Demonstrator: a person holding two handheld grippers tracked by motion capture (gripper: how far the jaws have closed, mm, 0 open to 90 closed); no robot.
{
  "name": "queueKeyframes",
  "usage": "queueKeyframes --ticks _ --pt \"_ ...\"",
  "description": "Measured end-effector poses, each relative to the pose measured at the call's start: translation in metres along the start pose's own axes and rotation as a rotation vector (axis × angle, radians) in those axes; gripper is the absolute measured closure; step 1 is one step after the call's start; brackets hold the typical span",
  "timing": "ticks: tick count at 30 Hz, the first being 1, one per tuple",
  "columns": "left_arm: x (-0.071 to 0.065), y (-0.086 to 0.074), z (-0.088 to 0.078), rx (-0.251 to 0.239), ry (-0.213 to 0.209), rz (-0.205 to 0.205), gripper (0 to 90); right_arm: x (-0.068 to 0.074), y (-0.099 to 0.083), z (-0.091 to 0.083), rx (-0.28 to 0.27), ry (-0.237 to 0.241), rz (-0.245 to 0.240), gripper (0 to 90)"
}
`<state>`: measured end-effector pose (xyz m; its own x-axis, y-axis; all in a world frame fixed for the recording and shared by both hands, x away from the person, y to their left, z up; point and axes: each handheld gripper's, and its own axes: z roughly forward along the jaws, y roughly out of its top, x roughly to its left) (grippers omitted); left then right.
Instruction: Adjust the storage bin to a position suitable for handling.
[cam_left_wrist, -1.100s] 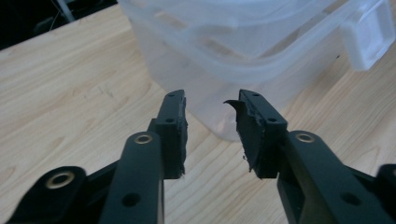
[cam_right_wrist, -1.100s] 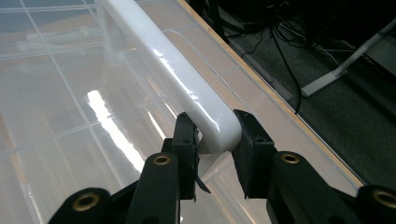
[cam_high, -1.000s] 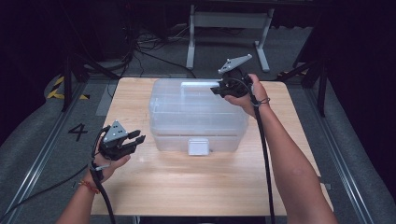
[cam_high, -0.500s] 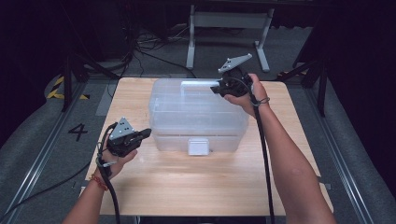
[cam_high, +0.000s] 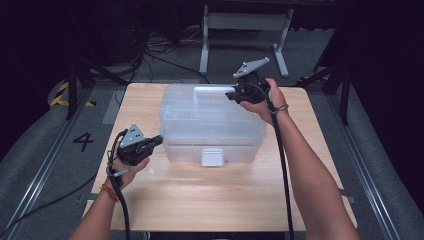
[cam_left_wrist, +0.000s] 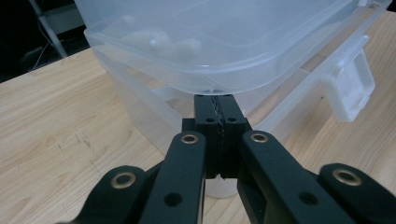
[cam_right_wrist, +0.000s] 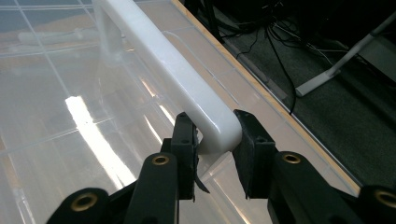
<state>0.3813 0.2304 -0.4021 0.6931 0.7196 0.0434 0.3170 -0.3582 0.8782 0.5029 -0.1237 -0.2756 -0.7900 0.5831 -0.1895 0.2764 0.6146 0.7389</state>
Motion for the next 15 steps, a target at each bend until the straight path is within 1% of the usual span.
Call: queueKeyframes --ticks 3,6,8,9,11,13,15 --pt "0.0 0.001 0.001 -0.001 0.002 0.001 89.9 0.0 0.0 0.0 -0.005 -0.004 0.005 71.2" --pt "0.0 0.002 0.001 0.003 0.0 0.0 90.0 0.0 -0.001 -0.001 -0.013 -0.025 0.007 64.5" --pt "0.0 0.002 0.001 0.004 -0.002 0.0 90.0 0.0 -0.002 -0.003 -0.017 -0.03 0.009 63.1" --pt "0.0 0.002 0.001 0.005 0.003 0.002 90.0 0.0 -0.004 -0.008 -0.035 -0.026 0.013 61.7" --pt "0.0 0.003 0.0 0.002 0.002 0.003 90.0 -0.001 -0.005 -0.01 -0.041 -0.028 0.013 61.2" --pt "0.0 0.003 0.0 0.001 0.004 0.005 90.0 -0.001 -0.008 -0.017 -0.058 -0.039 0.018 59.0" --pt "0.0 0.003 0.0 0.002 0.006 0.009 90.0 -0.002 -0.012 -0.023 -0.078 -0.038 0.024 57.6"
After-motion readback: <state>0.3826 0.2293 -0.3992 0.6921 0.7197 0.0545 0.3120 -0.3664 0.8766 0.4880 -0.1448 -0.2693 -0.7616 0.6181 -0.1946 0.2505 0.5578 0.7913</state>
